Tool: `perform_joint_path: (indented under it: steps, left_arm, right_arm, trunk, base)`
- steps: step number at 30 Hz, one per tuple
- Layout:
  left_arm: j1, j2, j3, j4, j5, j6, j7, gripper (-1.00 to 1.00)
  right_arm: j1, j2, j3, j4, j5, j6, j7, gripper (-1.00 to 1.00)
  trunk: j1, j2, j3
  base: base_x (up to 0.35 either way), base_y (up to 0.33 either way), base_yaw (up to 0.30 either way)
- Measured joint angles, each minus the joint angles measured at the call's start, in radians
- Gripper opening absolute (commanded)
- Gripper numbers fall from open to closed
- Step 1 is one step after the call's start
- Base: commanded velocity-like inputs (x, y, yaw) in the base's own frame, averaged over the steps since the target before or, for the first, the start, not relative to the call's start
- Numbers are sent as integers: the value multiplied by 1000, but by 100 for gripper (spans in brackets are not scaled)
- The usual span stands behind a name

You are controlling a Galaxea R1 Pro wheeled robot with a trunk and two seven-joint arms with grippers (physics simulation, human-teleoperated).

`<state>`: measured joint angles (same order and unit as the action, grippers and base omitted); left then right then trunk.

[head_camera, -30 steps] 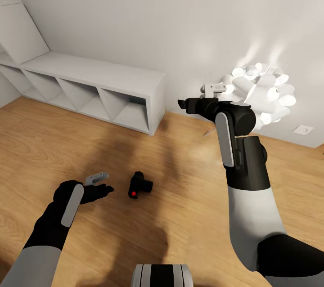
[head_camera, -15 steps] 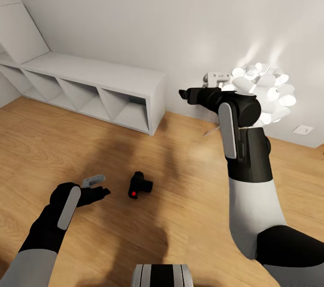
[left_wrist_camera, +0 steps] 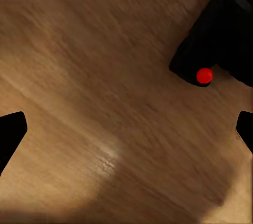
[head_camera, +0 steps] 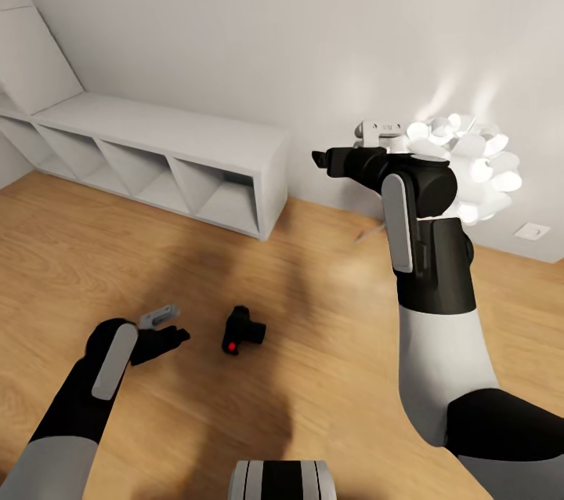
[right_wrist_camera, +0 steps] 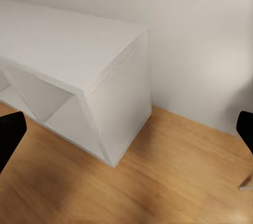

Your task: Attach the digital camera to the camera tripod in the bedroom.

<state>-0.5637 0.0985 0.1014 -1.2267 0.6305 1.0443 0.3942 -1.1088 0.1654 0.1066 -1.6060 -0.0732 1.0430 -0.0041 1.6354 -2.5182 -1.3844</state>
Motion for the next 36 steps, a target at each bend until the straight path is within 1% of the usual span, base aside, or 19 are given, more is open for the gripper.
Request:
perform_joint_path:
  steps: [4,10,25,36]
  left_arm:
    - [4,1,0,-8,2,0,2,100]
    - [6,1,0,-14,5,0,3,100]
    - [7,-3,0,-17,5,0,6,100]
    - [-4,-5,-1,-17,5,0,9,100]
  right_arm:
    - [-1,0,0,0,0,0,0,100]
    - [0,0,0,0,-1,0,0,100]
    - [9,1,2,0,-4,0,0,100]
    - [14,1,3,0,-3,0,0,100]
  trunk:
    - [0,0,0]
    - [0,0,0]
    - [0,0,0]
    - [5,-2,-42]
  base:
    - [220,0,0]
    - [111,0,0]
    - [24,0,0]
    - [3,0,0]
